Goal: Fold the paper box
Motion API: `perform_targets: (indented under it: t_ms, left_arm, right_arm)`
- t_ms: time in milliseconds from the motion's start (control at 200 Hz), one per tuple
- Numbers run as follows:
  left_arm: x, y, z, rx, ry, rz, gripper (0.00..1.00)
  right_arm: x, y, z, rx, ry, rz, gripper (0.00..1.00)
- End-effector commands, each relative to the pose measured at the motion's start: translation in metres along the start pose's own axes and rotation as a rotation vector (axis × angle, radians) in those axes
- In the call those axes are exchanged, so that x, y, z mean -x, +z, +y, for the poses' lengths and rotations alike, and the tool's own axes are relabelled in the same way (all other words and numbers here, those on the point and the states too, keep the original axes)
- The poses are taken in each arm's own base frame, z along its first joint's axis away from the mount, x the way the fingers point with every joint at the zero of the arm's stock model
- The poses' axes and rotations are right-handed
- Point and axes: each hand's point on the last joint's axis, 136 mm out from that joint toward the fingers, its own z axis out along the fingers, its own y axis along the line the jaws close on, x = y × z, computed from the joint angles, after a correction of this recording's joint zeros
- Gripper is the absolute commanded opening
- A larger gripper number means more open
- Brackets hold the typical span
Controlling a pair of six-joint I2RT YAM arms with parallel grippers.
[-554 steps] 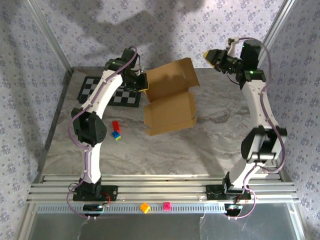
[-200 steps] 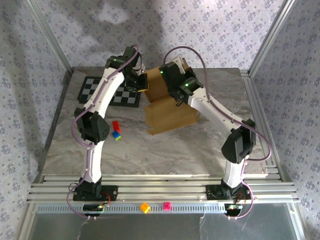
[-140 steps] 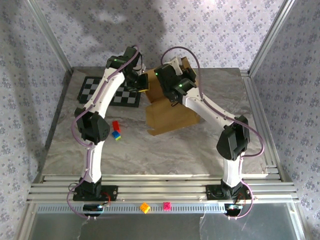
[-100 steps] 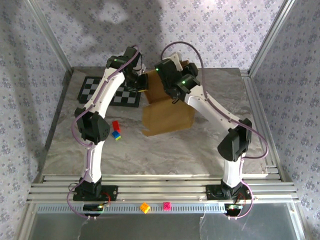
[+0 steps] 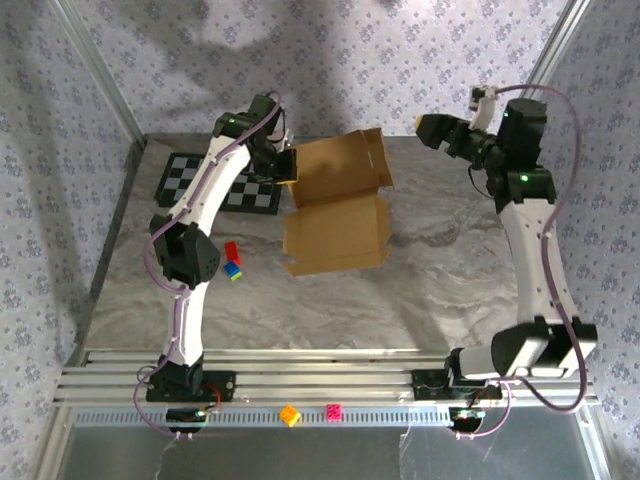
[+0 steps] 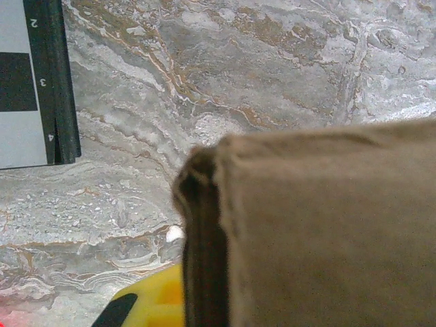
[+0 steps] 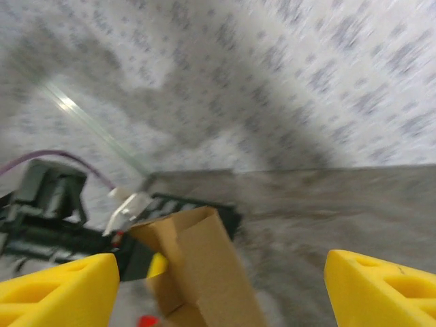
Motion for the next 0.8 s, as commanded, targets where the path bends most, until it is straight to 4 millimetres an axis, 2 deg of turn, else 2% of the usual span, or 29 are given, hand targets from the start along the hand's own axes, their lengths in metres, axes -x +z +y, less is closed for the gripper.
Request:
perform_targets:
  t_ms: [0, 100, 260, 510, 795]
  left_arm:
    - [0.003, 0.001, -0.008, -0.047, 0.047, -0.006, 0.0]
    - [0.003, 0.0, -0.007, -0.054, 0.051, -0.003, 0.0]
    - [0.004, 0.001, -0.004, -0.063, 0.045, 0.004, 0.0]
    - [0.003, 0.003, 0.0, -0.063, 0.037, 0.018, 0.0]
    - [0.002, 0.005, -0.002, -0.078, 0.029, 0.027, 0.0]
  right_arm:
    - [-0.035, 0.026, 0.019, 0.318, 0.155, 0.188, 0.78]
    - [-0.047, 0.042, 0.0, 0.341, 0.201, 0.253, 0.7]
    - [-0.064, 0.057, -0.023, 0.389, 0.269, 0.326, 0.68]
    - [-0.067, 0.06, -0.011, 0.438, 0.238, 0.35, 0.67]
    - [-0.083, 0.072, -0.007, 0.391, 0.176, 0.412, 0.67]
